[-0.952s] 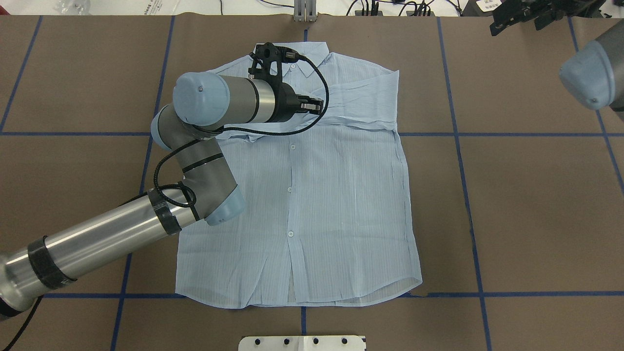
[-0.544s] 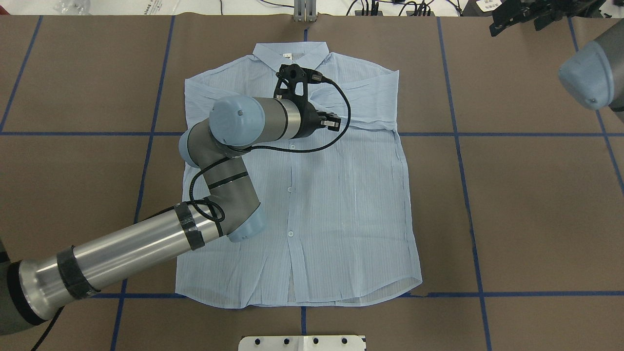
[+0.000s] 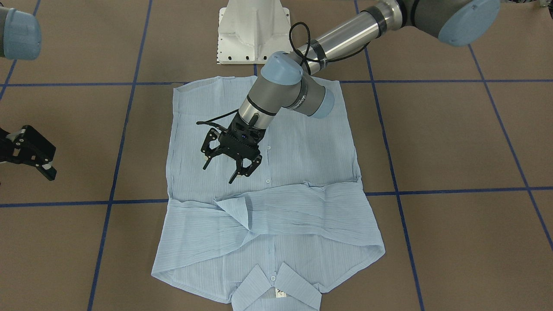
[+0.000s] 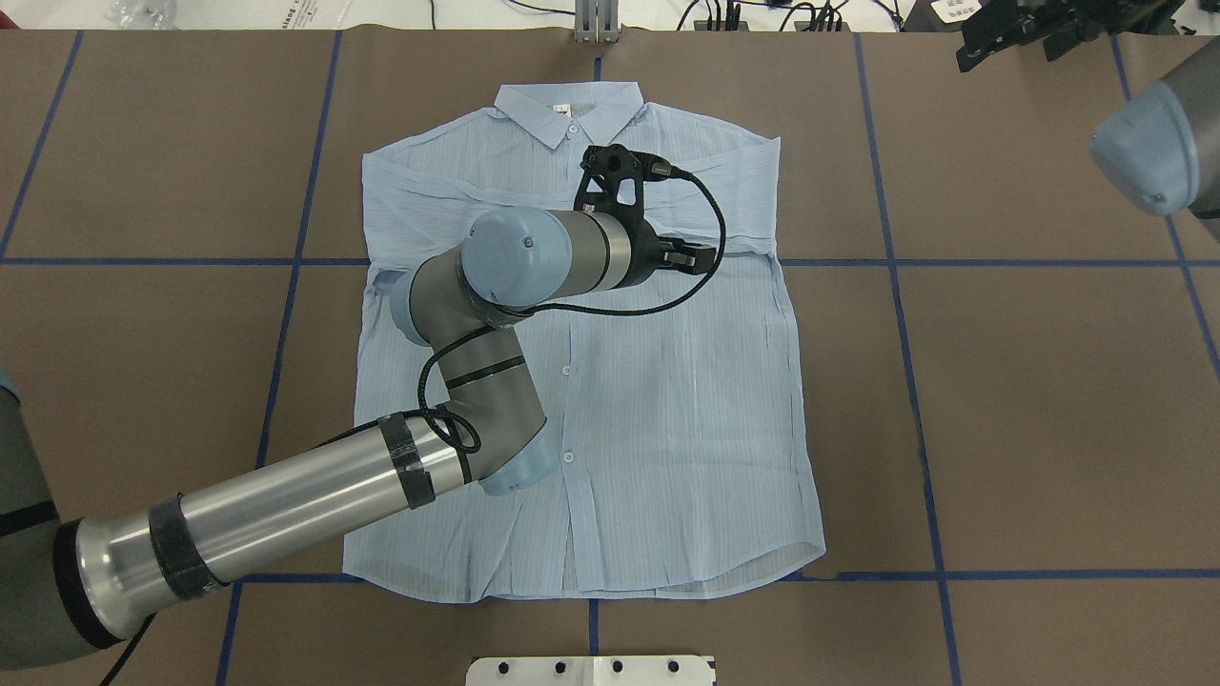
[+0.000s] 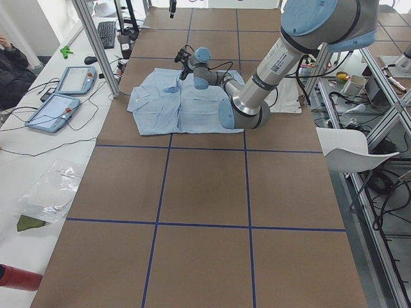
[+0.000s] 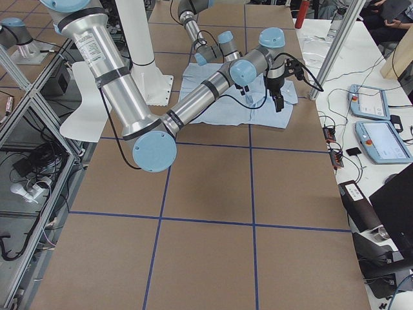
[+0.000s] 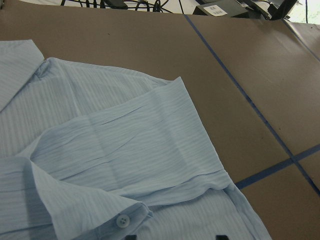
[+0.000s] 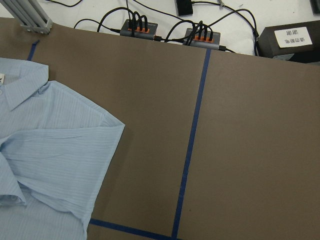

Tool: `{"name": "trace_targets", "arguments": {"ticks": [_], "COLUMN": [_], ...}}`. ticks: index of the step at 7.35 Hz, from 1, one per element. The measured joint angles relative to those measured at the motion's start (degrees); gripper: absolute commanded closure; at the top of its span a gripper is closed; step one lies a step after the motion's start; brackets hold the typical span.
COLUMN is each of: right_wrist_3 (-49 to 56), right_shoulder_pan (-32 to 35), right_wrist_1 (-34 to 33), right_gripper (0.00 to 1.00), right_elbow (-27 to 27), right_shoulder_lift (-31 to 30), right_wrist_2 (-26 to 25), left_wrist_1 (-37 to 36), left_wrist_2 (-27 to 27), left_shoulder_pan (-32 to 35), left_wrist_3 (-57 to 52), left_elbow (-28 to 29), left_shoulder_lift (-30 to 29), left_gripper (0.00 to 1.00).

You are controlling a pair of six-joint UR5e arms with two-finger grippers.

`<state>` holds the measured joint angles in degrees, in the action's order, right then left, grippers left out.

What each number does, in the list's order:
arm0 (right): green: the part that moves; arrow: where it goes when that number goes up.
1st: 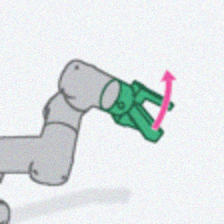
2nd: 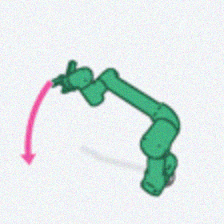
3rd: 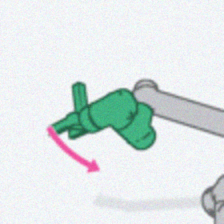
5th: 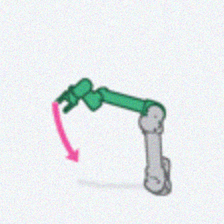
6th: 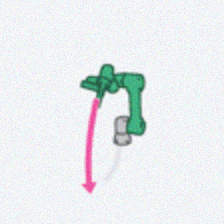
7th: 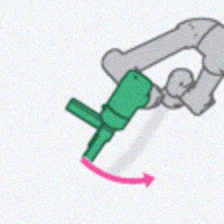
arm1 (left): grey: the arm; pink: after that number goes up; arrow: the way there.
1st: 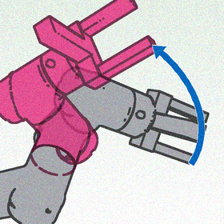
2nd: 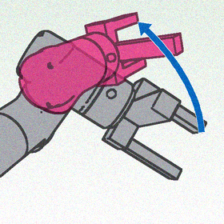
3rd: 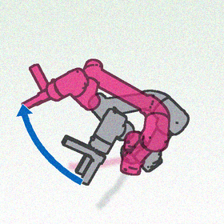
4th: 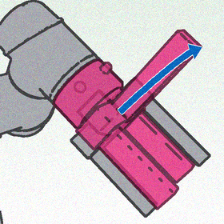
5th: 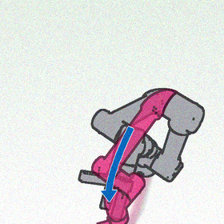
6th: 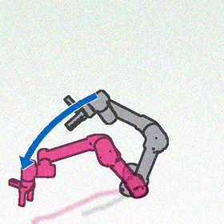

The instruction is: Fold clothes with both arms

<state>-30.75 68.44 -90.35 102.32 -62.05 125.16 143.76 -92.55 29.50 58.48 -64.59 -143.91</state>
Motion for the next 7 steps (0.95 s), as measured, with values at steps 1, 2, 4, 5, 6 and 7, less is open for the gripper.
{"name": "trace_targets", "arguments": {"ticks": [1, 2, 4, 5, 6, 7], "right_wrist_3": [-1.1, -4.0, -12.8, -16.7, -20.2, -23.3], "right_shoulder_pan": [-0.6, -2.1, -8.5, -12.2, -15.4, -18.4], "right_wrist_1": [0.2, 1.5, 4.9, 5.6, 6.2, 7.4], "right_gripper": [0.00, 0.00, 0.00, 0.00, 0.00, 0.00], "right_elbow": [0.0, 0.0, -0.7, -2.5, -5.9, -10.9], "right_shoulder_lift": [0.1, 0.3, 1.8, 4.2, 7.6, 11.8], "right_wrist_2": [-0.1, -0.7, -7.0, -11.2, -15.1, -19.3], "left_wrist_1": [-0.6, -2.3, -5.4, -5.9, -6.0, -6.1], "left_wrist_2": [-0.2, -0.7, -6.2, -9.5, -13.1, -16.9], "left_shoulder_pan": [0.1, 0.8, 5.1, 8.1, 11.2, 14.7], "left_wrist_3": [0.3, -0.2, -5.6, -10.2, -14.7, -19.6], "left_elbow": [-0.3, -0.6, -3.6, -6.7, -9.4, -11.4], "left_shoulder_lift": [0.1, 0.2, 3.5, 7.4, 11.1, 14.6], "left_gripper": [0.00, 0.00, 0.00, 0.00, 0.00, 0.00]}}
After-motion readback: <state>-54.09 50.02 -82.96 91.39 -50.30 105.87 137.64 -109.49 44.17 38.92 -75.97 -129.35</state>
